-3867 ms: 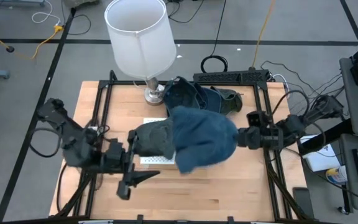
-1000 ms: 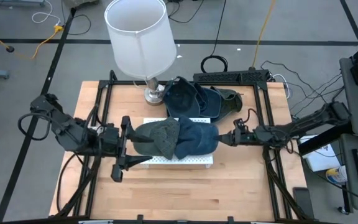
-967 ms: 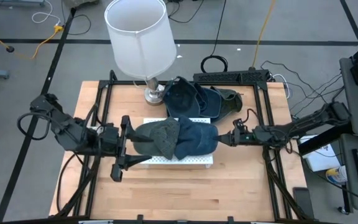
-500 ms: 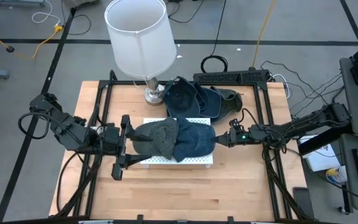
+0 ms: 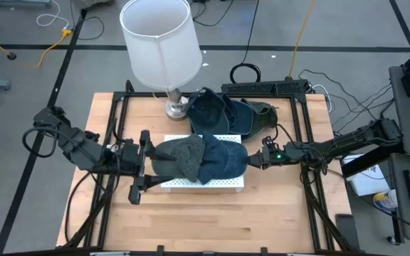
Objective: Pick & Place hat
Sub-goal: Stack the right black cap on top of the other black cap on the shelf
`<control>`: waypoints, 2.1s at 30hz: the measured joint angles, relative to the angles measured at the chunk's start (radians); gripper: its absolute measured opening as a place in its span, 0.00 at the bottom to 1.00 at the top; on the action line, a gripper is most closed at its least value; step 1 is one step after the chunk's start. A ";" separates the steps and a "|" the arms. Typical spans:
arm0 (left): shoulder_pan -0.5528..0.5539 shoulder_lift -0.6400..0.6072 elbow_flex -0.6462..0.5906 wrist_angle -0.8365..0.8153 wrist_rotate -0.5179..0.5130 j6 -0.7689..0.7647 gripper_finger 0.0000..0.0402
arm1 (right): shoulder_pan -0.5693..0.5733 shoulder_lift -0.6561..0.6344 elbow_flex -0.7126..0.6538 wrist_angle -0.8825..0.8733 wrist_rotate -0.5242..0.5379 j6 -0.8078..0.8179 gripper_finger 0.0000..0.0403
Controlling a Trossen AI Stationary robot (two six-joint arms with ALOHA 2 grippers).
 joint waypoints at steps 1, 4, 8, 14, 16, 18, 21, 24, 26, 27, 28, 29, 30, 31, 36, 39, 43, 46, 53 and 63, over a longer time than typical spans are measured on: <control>0.000 0.000 0.000 -0.005 0.000 0.000 0.61 | 0.000 0.000 0.000 0.000 0.000 0.001 0.44; 0.000 0.000 0.000 -0.012 0.000 -0.001 0.61 | 0.000 0.000 0.000 -0.009 0.000 0.011 0.51; 0.000 0.000 0.000 -0.013 0.000 -0.001 0.61 | 0.000 -0.001 0.000 -0.017 0.000 0.010 0.57; 0.000 -0.012 0.000 -0.030 0.000 -0.013 0.61 | 0.009 -0.043 0.000 -0.034 0.001 -0.001 0.59; 0.000 -0.019 0.000 -0.044 0.000 -0.022 0.61 | 0.009 -0.069 0.000 -0.071 0.001 -0.005 0.59; 0.000 -0.024 0.000 -0.051 0.000 -0.027 0.61 | 0.009 -0.099 0.000 -0.123 0.002 -0.013 0.58; 0.000 -0.033 -0.001 -0.057 0.000 -0.028 0.61 | 0.009 -0.150 0.000 -0.184 0.006 -0.018 0.57; 0.000 -0.042 -0.001 -0.057 -0.003 -0.024 0.61 | 0.009 -0.201 0.000 -0.237 0.014 -0.024 0.57; 0.000 -0.048 -0.001 -0.057 -0.003 -0.024 0.61 | 0.009 -0.238 0.000 -0.279 0.029 -0.024 0.57; 0.000 -0.050 -0.001 -0.056 -0.004 -0.023 0.61 | 0.009 -0.258 0.000 -0.302 0.033 -0.026 0.57; 0.000 -0.053 -0.001 -0.057 -0.008 -0.020 0.61 | 0.009 -0.276 0.000 -0.323 0.039 -0.028 0.57; 0.000 -0.054 -0.001 -0.058 -0.010 -0.019 0.61 | 0.009 -0.294 0.000 -0.344 0.049 -0.028 0.57; 0.000 -0.055 -0.001 -0.058 -0.011 -0.019 0.61 | 0.009 -0.312 0.000 -0.366 0.058 -0.028 0.57; 0.002 -0.055 -0.001 -0.058 -0.011 -0.016 0.61 | 0.009 -0.331 0.000 -0.388 0.064 -0.028 0.57; 0.004 -0.055 -0.001 -0.058 -0.012 -0.009 0.61 | 0.015 -0.402 0.000 -0.459 0.137 -0.028 0.57; 0.015 -0.055 -0.001 -0.060 -0.012 -0.009 0.61 | 0.036 -0.428 0.000 -0.499 0.215 -0.013 0.57; 0.031 -0.060 -0.001 -0.061 -0.013 -0.012 0.61 | 0.067 -0.444 0.000 -0.551 0.351 0.022 0.57; 0.047 -0.065 -0.001 -0.057 -0.014 -0.017 0.61 | 0.084 -0.445 0.000 -0.566 0.463 0.064 0.57; 0.088 -0.072 -0.001 -0.048 -0.077 -0.043 0.61 | 0.090 -0.441 0.000 -0.606 0.687 0.153 0.57; 0.156 -0.072 -0.001 0.005 -0.112 -0.044 0.61 | 0.079 -0.365 0.000 -0.773 0.737 0.438 0.57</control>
